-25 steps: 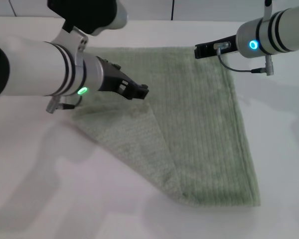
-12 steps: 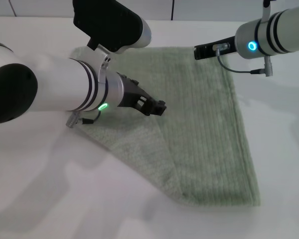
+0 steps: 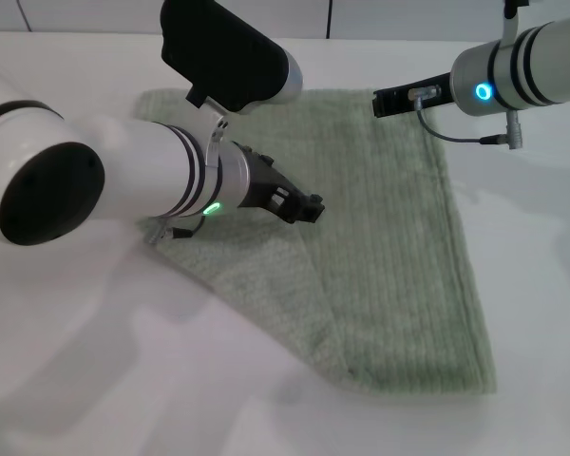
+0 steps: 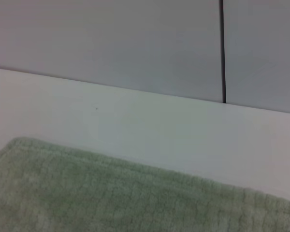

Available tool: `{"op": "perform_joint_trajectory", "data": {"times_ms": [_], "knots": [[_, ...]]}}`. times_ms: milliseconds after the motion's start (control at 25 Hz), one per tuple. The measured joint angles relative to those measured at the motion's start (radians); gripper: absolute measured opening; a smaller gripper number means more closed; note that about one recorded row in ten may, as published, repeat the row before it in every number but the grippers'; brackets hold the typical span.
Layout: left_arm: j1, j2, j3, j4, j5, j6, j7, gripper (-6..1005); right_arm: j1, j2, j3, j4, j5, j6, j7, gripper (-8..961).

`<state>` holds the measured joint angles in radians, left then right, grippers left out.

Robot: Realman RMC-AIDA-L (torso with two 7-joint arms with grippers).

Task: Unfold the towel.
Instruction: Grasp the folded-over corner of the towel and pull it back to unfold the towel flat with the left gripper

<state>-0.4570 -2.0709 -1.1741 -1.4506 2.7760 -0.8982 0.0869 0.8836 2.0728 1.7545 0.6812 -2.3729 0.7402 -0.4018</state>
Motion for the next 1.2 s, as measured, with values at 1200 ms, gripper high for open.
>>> {"op": "perform_joint_trajectory", "data": {"times_ms": [1200], "knots": [[-0.005,0.002,-0.019,0.003,0.042,0.049,-0.006,797,-0.015,-0.002,-0.004,0.020,-0.006,0.003,-0.006,-2]]}}
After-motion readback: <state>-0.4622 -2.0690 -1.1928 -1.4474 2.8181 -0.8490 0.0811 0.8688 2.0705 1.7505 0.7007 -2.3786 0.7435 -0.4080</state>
